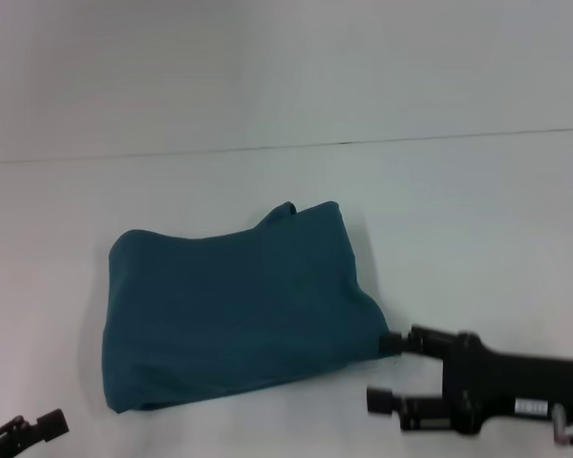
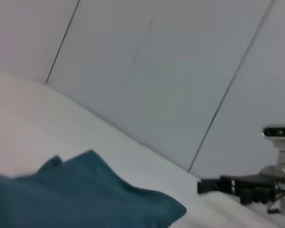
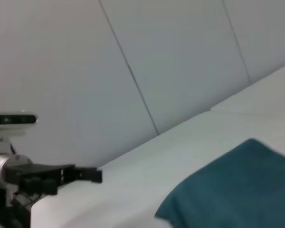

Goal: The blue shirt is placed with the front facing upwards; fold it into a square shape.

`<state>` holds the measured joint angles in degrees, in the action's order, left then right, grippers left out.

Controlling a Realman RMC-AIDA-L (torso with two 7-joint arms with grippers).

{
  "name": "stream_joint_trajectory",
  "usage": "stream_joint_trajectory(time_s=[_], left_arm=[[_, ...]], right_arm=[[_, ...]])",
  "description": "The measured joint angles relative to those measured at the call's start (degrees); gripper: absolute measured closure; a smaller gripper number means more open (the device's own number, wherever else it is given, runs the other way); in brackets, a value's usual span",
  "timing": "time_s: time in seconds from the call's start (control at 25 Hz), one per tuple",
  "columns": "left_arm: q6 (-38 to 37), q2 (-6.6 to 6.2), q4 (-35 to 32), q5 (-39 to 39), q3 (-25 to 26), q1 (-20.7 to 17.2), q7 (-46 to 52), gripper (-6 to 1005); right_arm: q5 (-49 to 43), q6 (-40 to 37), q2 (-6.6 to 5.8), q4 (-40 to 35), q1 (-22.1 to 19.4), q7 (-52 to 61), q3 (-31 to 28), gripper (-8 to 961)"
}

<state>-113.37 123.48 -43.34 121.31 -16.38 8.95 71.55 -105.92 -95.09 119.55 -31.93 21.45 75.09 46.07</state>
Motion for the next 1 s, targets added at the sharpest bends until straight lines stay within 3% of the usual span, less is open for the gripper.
stream_joint_trajectory(time_s=[0.2,0.4,0.68,1.0], left_arm=[[-0.2,-0.14,1.4,2.7,-0.5,0.4,-1.8,63],[-0.4,-0.25,1.8,7.7,-5.3,2.7,1.5,63],[1.7,-0.01,6.0,7.9,-8.4,7.0,-0.2,63],[4.2,-0.08,7.2,7.6,-11.6,9.3,-1.9,62]], right_arm=[[-2.5,-0.1,0.01,3.4,-1.2,-5.3,0.5,37],[-6.5,-0.5,0.25,4.4,0.8,-5.6,2.0,38],[-6.6,0.1,0.41,8.4,4.9,-6.1,3.1,38],[-6.3,0.5,0.35,9.0,4.8,-6.2,2.8,38]])
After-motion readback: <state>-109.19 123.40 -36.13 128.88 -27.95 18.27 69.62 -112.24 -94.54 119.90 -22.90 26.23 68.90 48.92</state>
